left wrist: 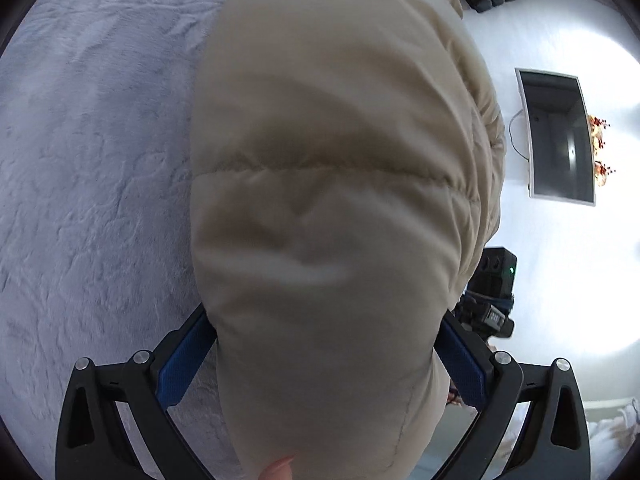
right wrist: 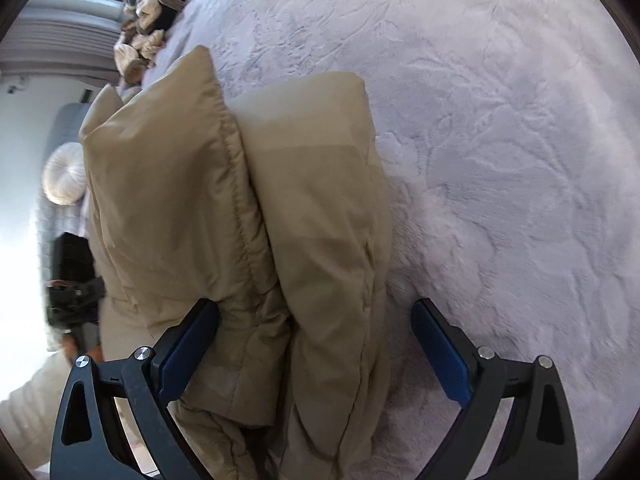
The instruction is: Fold large clothes
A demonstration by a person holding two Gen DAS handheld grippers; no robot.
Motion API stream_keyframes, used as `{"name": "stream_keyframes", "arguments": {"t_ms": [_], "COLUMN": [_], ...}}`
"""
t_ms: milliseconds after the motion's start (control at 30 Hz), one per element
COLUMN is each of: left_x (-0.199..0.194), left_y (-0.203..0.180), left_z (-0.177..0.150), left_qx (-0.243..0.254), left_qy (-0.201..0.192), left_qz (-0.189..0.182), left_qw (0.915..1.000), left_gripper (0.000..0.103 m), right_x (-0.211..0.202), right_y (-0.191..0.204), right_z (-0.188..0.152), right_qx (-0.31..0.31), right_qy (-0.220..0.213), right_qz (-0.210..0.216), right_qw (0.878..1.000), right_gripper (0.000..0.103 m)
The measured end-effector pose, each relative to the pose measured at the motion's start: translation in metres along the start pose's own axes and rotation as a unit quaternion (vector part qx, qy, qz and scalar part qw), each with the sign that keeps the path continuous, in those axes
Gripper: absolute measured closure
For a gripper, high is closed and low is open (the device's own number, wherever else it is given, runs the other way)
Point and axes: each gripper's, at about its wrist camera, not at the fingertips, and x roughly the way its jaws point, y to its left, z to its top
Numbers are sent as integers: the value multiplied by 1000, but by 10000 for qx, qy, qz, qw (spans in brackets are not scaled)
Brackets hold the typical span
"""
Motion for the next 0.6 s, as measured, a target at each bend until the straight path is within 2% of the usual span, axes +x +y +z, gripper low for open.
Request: {"name": "stream_keyframes", "arguments": {"t_ms": [233,267,433,500,533,600], "left_x": [19,22,26,24,22,13], "left_y": [0,0,-5,-12,-14,-18], "left_z": [6,7,6,2,-1,-4], "left_qx": [-101,-141,-212,-142,-125,-135], "left_qy": [-59,-70,-118,-188,-222,-342], "left_qz": [-114,-124,-95,-64,-69,-120], "left_qw": [9999,9998,9997,9997,9997,9993], "left_gripper": [0,0,0,5,8,13], "right_x": [21,26,44,45,45,48], "right_y": [-9,-9,-10,-9,-9,-6], "right_z": [11,14,20,19,18,20], "right_qx": [97,131,255,331,388,537], "right_qy": [221,281,411,410,454,546], "right_qz": [947,1123,1344,1403,1483,1683], "right_qw": [9952,9932,9897,9887,9871,9828], "right_gripper": [5,2,0,0,1,13]}}
